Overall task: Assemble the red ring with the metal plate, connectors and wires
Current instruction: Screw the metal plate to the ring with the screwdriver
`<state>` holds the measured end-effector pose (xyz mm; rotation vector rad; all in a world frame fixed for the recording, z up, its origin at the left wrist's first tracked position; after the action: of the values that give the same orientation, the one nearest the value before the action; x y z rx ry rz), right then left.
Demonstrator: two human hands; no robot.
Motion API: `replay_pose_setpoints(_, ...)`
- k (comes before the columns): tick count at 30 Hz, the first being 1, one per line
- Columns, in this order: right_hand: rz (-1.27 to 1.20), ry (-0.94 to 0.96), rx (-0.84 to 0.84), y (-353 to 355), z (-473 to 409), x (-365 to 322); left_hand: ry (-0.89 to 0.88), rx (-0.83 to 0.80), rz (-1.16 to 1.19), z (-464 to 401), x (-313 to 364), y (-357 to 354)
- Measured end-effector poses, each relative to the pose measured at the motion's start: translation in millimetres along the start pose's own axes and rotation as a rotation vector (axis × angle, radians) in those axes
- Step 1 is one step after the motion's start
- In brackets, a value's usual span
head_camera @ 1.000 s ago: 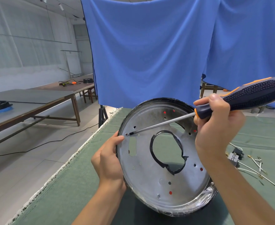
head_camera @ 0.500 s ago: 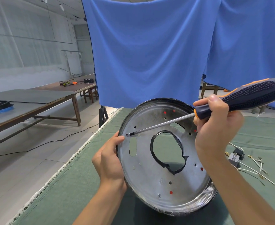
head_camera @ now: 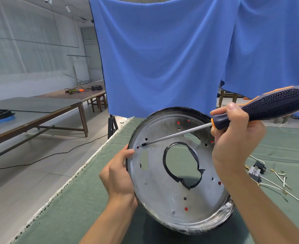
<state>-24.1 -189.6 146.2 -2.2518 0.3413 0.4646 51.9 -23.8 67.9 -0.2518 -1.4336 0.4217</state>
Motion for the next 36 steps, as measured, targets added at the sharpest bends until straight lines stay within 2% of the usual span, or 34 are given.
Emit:
replay_pose_setpoints(8,0.054,0.001,-0.014,0.6,4.0,3.6,-0.001,0.013,0.008,-3.5,-2.8,0.7)
replay_pose_setpoints(15,0.11,0.003,-0.128,-6.7,7.8,5.7,-0.032,0.072,-0.018,-7.8,-6.6,2.0)
replay_pose_setpoints(20,0.296,0.013,-0.242,-15.1,5.7,2.2,-0.055,0.074,-0.082,-17.8,-13.4,3.6)
replay_pose_setpoints(27,0.59,0.054,-0.397,-45.7,6.5,4.4,0.012,0.061,-0.096,-28.7,-21.6,7.4)
replay_pose_setpoints(36,0.635,0.078,-0.33,-39.9,5.7,11.9,0.052,0.033,-0.107,-34.2,-24.7,11.7)
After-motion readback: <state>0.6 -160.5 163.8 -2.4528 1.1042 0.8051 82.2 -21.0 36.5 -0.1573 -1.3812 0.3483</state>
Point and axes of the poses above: each hand's wrist, its own z-axis away from the middle knuckle, its own y-axis out of the back of the hand, x = y × z, the point moved 3 cm from there along -z, towards the middle knuckle, and after that the axes turned 13 degrees about -z, right-handed, at the moved point
